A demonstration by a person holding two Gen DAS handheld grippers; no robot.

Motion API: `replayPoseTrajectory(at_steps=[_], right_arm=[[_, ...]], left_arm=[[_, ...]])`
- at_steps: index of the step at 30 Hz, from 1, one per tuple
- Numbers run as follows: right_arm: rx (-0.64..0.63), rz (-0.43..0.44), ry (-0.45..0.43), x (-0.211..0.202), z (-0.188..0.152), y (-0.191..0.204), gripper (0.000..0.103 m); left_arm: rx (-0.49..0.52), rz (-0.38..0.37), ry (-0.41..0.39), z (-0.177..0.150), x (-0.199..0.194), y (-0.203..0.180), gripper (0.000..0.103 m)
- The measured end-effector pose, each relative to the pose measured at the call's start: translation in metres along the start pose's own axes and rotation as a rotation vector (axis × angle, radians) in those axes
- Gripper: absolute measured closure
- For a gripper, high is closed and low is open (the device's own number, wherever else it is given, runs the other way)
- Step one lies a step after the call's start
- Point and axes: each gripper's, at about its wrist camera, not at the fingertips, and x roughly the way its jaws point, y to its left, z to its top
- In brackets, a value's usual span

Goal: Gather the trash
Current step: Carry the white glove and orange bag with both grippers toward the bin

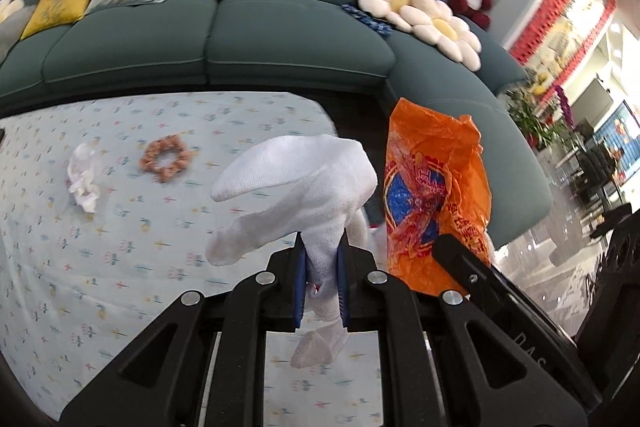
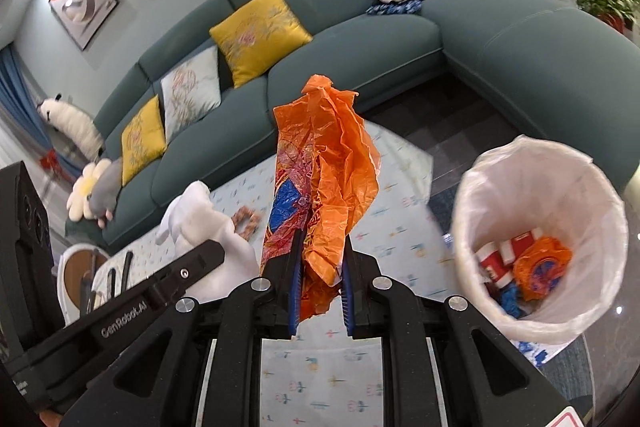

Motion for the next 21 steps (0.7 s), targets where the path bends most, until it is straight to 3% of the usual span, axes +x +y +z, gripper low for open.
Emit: replayPoseTrajectory(at_steps=[12,21], right_arm=[[0.095,-0.068,-0.068,-0.046,0.014,-0.078,0.088],[0.136,-0.112,-0.088,-0.065,0.015,-0.124,0.087]], left_arm=[[0.127,-0.065,0.035,-0.01,0.011,-0.088,0.091],[0.182,-0.129,0.072,-0.021,0.027,-0.132,0.09]])
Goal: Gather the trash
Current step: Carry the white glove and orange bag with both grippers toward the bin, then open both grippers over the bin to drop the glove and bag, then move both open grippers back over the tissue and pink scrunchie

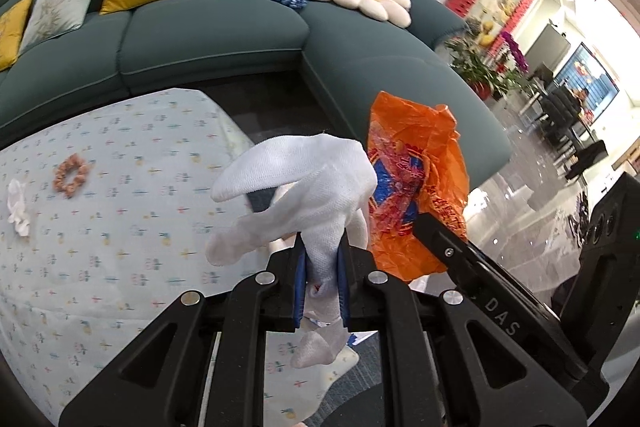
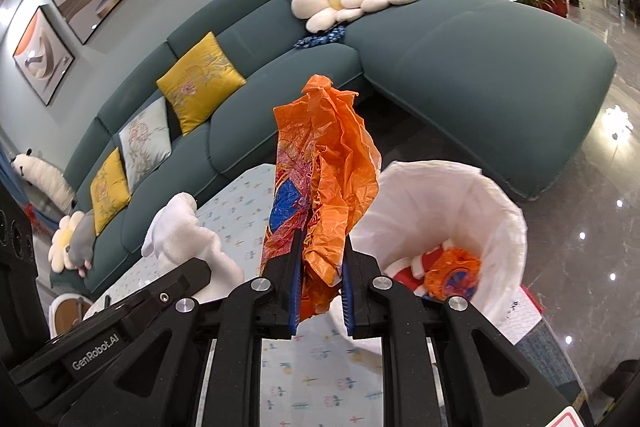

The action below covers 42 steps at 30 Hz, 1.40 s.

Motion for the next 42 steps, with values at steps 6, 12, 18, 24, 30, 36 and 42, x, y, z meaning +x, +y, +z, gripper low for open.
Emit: replayPoseTrajectory(at_steps=[6,12,18,24,30,36,42], right_arm=[[0.034,-0.035,0.001,0.001,0.002,-0.022,0.082],[0.062,-0.068,-0.003,0.003,0.003,-0.035,0.069],[0.051,-0.07,-0.009,0.002,0.002,-0.032,0.063],[0.014,-0.058,-0.002,0.003,-0.001,-0.017,0.063],[-0.048,-0.045,0.015,0.006,-0.008,0.009,0.063],[-0.11,-0.024,0.047,0.016,-0.019,0.042,0.062],[-0.178,0.009,0.092,0.034,-0.036,0.085,0.062]], left_arm=[[0.021,-0.028,-0.009,-0.001,0.01,-0.018,0.086],[0.011,-0.019,-0.011,-0.001,0.014,-0.02,0.066],[-0.007,-0.003,-0.018,-0.002,0.012,-0.014,0.06],[-0.025,0.016,-0.027,-0.002,0.004,-0.001,0.06],[-0.075,0.051,-0.054,-0.003,-0.012,0.032,0.054],[-0.139,0.102,-0.072,-0.009,-0.025,0.078,0.053],[-0.217,0.16,-0.076,-0.021,-0.036,0.137,0.053]])
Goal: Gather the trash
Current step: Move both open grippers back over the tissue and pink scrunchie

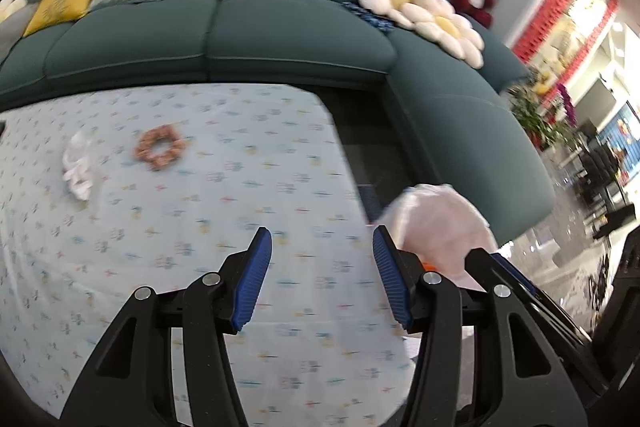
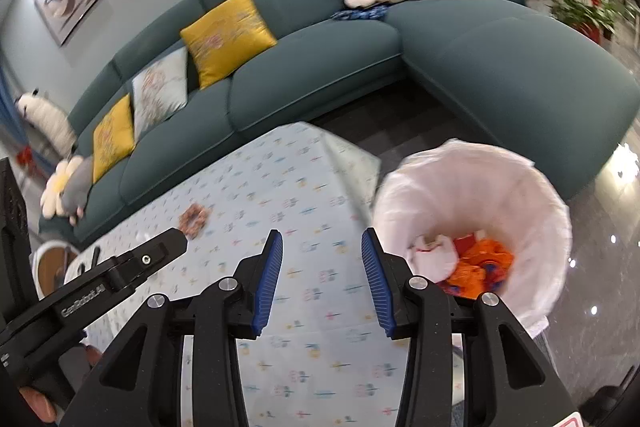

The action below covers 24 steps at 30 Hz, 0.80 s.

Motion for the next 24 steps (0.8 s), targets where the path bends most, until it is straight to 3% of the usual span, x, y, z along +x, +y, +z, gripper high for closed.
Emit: replayPoseTrajectory(at_steps=[10,17,24], right_arm=[[-0.123,0.048,0.071,0.04,-0.014,0.082,0.062],[-0.21,0.059,0.102,0.069,-0.024,0.131,0.057],[-0.253,0.109,0.173,0.127,-0.032,0.179,0.057]], left_arm=[[-0.107,0.091,-0.017,0.005,-0.006,0.092,0.053],[-0.179,0.191,-0.023,0.007,-0.005,0.164,0.042],[-0.256,0.288,-0.008,0.016,0.023,0.241,0.025]])
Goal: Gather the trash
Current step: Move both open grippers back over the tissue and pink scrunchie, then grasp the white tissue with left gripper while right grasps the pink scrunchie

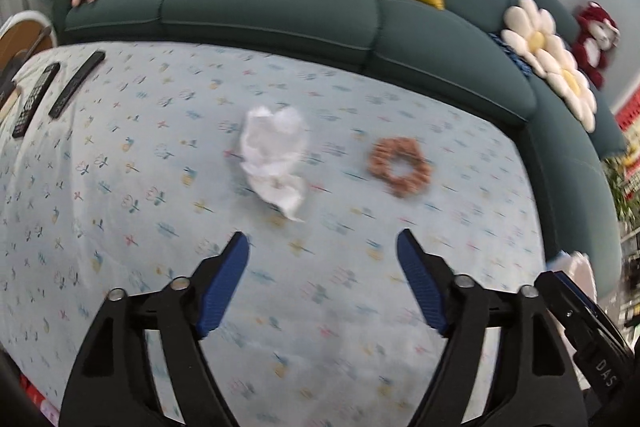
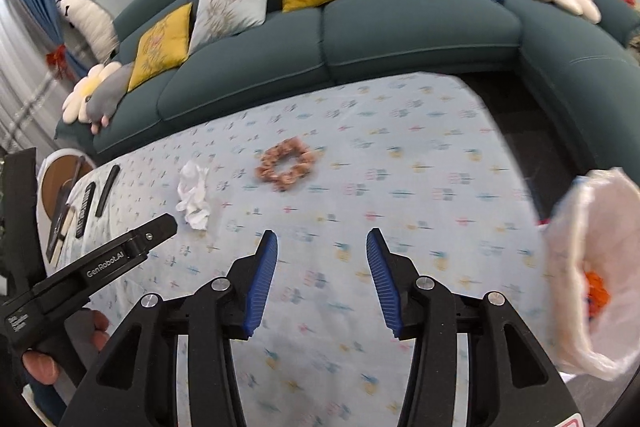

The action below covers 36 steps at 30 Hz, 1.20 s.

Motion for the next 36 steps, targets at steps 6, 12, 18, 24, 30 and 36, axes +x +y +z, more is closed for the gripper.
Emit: replayPoseTrajectory(at_steps=[6,12,18,24,30,36], right_arm=[[0.039,0.03,0.063,0.075,0.022,0.022,0.055],[0.028,-0.014,0.057,0.125,0.05,0.033,0.055],[0.048,-0.054,0.079,0.162,0.06,0.029,0.055],[0.052,-0.093,0.072,0.181,0.057,0.027,0.066],[0.054,-0.099,0.071,0.181,0.053,0.023,0.095],[0.069,-0.062,0.09,0.164,0.039,0.013,0.097]], left_arm=[[-0.063,0.01,0.049,0.025,0.055,0.03,0.023],[-0.065,0.031,0.058,0.04,0.091,0.037,0.023],[-0.051,0.04,0.034,0.042,0.106,0.038,0.034],[-0.024,-0.001,0.021,0.043,0.106,0.034,0.074],[-0.008,-0.01,0.028,0.038,0.101,0.023,0.089],[0.034,-0.015,0.029,0.03,0.085,0.003,0.09]])
